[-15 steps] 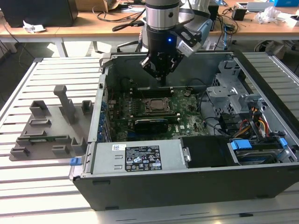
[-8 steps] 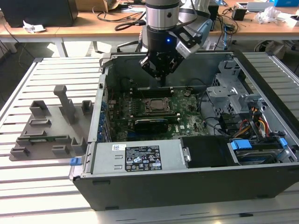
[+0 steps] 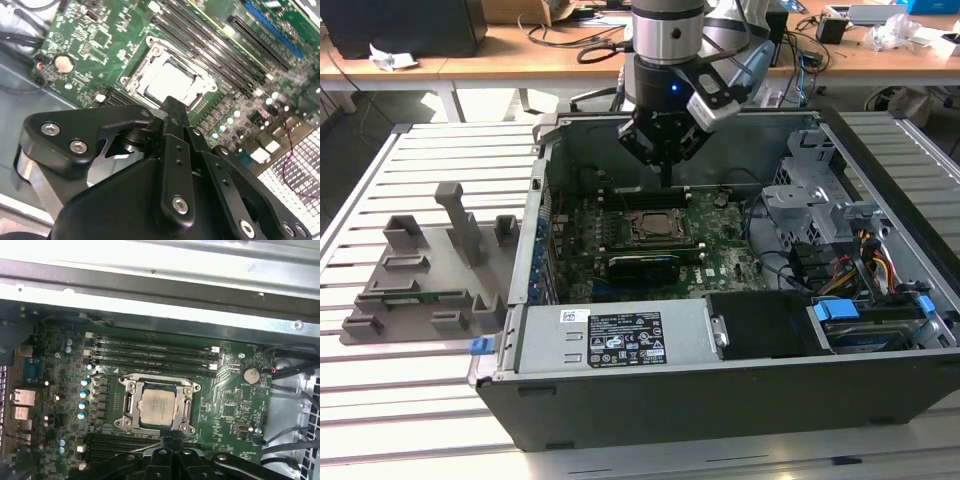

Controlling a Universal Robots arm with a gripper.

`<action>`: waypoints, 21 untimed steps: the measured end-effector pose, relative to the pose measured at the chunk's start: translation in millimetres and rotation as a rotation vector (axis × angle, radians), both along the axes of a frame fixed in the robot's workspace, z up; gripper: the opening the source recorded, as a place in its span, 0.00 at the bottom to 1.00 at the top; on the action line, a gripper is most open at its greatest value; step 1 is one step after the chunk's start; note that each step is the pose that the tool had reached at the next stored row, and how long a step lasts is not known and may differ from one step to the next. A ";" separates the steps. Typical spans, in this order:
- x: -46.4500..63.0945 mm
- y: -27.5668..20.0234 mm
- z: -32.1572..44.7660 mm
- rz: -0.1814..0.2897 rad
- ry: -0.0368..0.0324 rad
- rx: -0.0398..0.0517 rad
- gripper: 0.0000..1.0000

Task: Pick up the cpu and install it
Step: 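Install the first cpu locking lever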

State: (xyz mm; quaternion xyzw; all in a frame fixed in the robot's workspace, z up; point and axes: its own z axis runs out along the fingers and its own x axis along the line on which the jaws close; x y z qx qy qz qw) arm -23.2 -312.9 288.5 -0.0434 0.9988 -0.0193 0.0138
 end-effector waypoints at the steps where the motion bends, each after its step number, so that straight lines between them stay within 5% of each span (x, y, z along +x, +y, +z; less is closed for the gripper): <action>1: 0.0 0.0 -0.5 -0.012 0.0095 0.0001 0.11; 3: 0.0 0.0 -1.0 -0.042 0.0213 -0.0001 0.11; 5: 0.0 0.0 -1.1 -0.072 0.0216 0.0014 0.11; 9: -0.2 -0.2 -1.2 -0.101 0.0227 0.0260 0.11; 16: -0.3 -0.3 -0.3 -0.101 0.0228 0.0265 0.11; 21: -0.2 0.4 12.2 -0.101 0.0226 0.0267 0.11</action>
